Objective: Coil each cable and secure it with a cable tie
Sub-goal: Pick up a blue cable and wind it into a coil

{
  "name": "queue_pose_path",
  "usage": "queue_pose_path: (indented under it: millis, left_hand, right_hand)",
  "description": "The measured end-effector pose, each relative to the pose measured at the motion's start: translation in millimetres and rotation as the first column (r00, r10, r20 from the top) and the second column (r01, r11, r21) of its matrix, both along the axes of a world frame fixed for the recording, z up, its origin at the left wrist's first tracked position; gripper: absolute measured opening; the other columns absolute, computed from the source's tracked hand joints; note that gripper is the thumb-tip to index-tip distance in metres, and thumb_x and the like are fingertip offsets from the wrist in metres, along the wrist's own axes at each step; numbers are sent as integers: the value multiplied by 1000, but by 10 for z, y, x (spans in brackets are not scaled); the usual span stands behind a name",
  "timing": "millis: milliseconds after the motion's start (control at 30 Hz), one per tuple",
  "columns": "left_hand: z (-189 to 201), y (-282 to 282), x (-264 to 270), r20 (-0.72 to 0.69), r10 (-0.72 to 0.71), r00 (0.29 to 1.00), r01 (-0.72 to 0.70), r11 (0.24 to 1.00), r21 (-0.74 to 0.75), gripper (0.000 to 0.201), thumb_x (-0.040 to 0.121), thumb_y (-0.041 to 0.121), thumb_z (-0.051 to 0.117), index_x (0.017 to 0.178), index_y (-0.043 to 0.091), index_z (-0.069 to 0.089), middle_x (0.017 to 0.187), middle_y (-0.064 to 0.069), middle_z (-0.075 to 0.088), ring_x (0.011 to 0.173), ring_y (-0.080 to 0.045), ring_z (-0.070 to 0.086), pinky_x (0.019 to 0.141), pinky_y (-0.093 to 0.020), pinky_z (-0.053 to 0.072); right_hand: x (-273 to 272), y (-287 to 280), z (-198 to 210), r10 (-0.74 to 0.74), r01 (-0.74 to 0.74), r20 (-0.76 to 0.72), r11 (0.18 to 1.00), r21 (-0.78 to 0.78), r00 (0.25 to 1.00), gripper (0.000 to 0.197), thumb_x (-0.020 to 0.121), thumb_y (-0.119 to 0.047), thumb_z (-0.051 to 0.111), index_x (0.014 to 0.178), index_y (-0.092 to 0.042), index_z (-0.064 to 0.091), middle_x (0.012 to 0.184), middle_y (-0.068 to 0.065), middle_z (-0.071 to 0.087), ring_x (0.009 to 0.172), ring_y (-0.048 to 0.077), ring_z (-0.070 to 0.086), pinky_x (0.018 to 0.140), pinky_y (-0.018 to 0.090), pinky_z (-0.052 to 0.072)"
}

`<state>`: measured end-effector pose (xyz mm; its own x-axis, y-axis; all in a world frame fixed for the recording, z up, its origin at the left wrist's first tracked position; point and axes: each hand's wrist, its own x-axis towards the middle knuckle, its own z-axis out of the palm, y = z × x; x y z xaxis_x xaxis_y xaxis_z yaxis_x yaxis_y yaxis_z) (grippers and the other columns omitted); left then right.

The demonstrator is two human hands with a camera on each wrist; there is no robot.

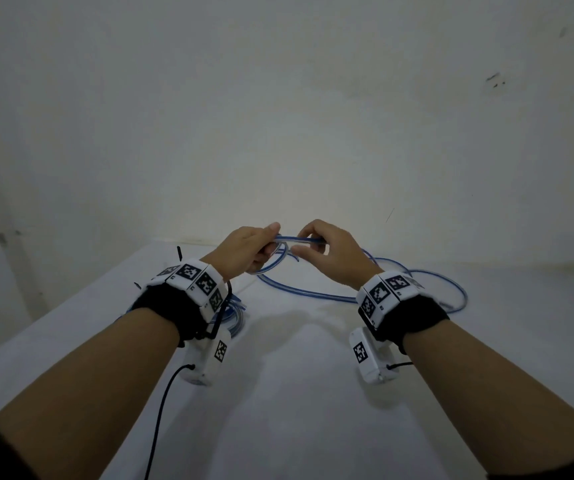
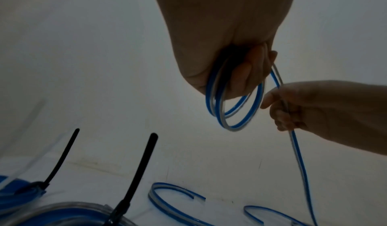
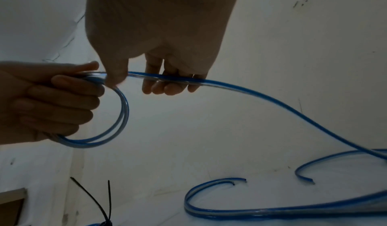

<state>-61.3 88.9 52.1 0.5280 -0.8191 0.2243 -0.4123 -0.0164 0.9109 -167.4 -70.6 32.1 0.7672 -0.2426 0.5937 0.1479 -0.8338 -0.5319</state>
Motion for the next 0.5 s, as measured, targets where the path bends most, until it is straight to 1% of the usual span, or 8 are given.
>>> queue_pose_path:
  millis: [33,100,167,233,333,400,433,500]
  left_hand:
    - [7,7,7,-42,12,999,-13,999,-37,46,99,40,35,61,16,37,48,8,26,42,-8,20,42,-17,20]
    - [32,18,40,-144,40,989,-58,991,-124,45,100,41,32,61,18,34,48,9,26,40,-6,20,40,-16,19]
    - [70,37,94,-263,70,962,-129,968,-216,45,100,42,29,62,20,32,45,11,26,37,-5,20,38,-15,18]
    - [102,71,151,-380,73,922,-201,930,-308,46,100,45,27,62,19,32,42,11,27,35,-5,21,36,-14,18]
    - [121,97,206,-476,22,879,-215,910,-355,50,100,46,24,62,17,37,41,10,27,33,-4,21,36,-14,16]
    - [105,90,206,-498,-14,867,-176,927,-332,47,100,40,24,65,15,41,40,9,29,32,-4,23,36,-13,17]
    - [93,88,198,-500,-31,866,-152,934,-322,44,100,37,25,66,14,42,40,9,30,32,-5,24,36,-13,18]
    - [72,84,167,-485,-68,872,-108,939,-327,43,101,35,26,70,13,45,42,9,32,34,-5,26,37,-15,20]
  right_hand:
    - [6,2,-15,-26,26,-3,999,-23,1000,18,84,-30,67,89,-14,59,72,3,56,67,14,49,66,24,40]
    - [38,-32,-53,-95,93,-24,994,-51,995,10,88,-21,61,87,-11,58,74,2,55,69,16,49,66,26,39]
    - [54,-94,-105,-127,128,-47,991,22,991,10,93,-12,50,88,-6,57,77,2,56,72,18,50,69,29,40]
    - [45,-138,-171,-126,134,-63,980,146,990,9,96,-10,44,95,-7,53,76,0,55,72,17,52,70,32,44]
    - [37,-137,-241,-127,129,-23,978,166,992,5,97,-11,42,100,-9,46,77,1,53,72,18,50,66,26,41]
    - [56,-115,-233,-130,121,65,985,121,989,8,97,-9,43,95,-6,50,80,4,53,76,20,49,67,23,38]
    - [69,-109,-217,-141,133,96,987,91,985,11,96,-9,44,94,-5,54,82,6,54,78,20,47,68,19,37]
    - [95,-123,-189,-186,181,114,982,50,976,19,97,-12,45,99,-5,62,87,11,59,83,18,47,68,12,33]
